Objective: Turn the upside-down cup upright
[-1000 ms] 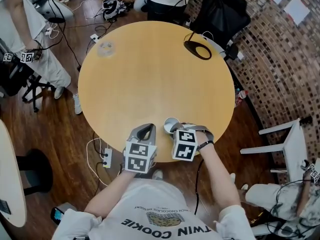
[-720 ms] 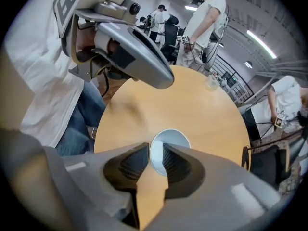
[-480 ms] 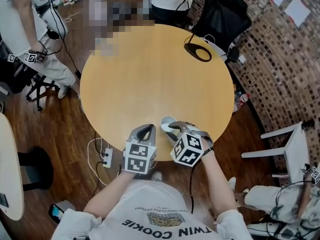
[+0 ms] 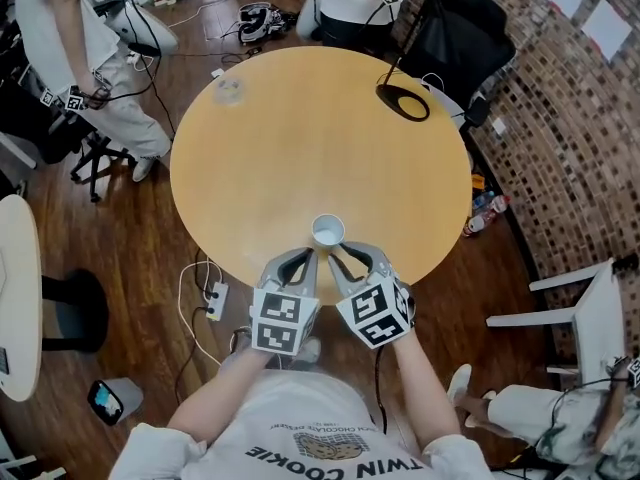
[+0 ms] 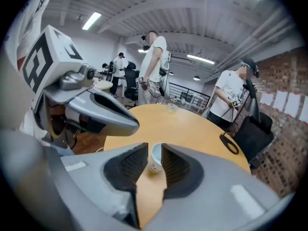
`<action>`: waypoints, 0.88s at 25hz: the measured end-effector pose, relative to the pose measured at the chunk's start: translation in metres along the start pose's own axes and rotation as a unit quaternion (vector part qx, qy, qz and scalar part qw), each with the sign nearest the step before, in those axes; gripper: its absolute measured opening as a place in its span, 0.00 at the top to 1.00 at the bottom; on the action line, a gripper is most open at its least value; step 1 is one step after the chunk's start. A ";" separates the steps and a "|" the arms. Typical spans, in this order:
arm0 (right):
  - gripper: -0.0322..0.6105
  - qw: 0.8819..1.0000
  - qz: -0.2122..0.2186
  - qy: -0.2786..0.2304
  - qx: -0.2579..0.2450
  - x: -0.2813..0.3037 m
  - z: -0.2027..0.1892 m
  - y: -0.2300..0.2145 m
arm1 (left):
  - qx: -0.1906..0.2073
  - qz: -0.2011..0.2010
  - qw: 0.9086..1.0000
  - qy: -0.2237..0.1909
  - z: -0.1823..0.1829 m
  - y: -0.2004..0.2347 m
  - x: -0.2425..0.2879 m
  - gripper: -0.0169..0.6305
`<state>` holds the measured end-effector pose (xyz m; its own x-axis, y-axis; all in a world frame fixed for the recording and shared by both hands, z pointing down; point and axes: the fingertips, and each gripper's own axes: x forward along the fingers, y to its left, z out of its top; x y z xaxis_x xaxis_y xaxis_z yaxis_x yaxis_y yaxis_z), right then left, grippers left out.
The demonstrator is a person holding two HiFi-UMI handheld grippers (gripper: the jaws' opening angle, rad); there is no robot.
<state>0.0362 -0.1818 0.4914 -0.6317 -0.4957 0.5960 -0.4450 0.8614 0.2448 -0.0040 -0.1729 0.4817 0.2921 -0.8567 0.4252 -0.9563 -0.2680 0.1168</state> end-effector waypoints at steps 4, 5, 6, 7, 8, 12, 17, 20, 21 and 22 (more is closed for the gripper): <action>0.82 0.996 0.000 -0.041 0.073 -0.013 0.003 0.013 | 0.002 0.002 1.000 -0.007 -0.002 -0.011 -0.016 0.96; 0.82 0.995 -0.001 -0.048 0.090 -0.015 0.004 0.017 | 0.002 0.004 1.000 -0.008 -0.003 -0.011 -0.020 0.96; 0.82 0.993 -0.002 -0.054 0.105 -0.018 0.004 0.019 | 0.002 0.006 1.000 -0.008 -0.003 -0.012 -0.023 0.96; 0.83 0.991 -0.005 -0.060 0.119 -0.020 0.004 0.021 | 0.003 0.006 1.000 -0.007 -0.003 -0.013 -0.026 0.96; 0.83 0.989 -0.008 -0.064 0.132 -0.024 0.004 0.022 | 0.004 0.005 1.000 -0.007 -0.003 -0.016 -0.028 0.96; 0.84 0.982 -0.025 -0.076 0.173 -0.029 -0.004 0.034 | 0.011 -0.003 1.000 -0.007 -0.011 -0.025 -0.040 0.96; 0.86 0.973 -0.042 -0.085 0.209 -0.031 -0.017 0.076 | 0.014 -0.017 1.000 -0.015 -0.040 -0.026 -0.068 0.96; 0.90 0.969 -0.051 -0.092 0.224 -0.052 -0.014 0.100 | 0.017 -0.023 0.999 -0.016 -0.048 -0.035 -0.096 0.96; 0.91 0.967 -0.056 -0.095 0.228 -0.059 -0.014 0.106 | 0.018 -0.025 0.999 -0.016 -0.052 -0.039 -0.104 0.96; 0.92 0.966 -0.061 -0.096 0.232 -0.064 -0.016 0.112 | 0.019 -0.028 0.999 -0.016 -0.056 -0.042 -0.110 0.96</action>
<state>0.0368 -0.0513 0.4926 -0.6435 -0.6396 0.4205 -0.7315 0.6757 -0.0918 0.0036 -0.0425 0.4798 0.3454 -0.8535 0.3901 -0.9376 -0.3317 0.1045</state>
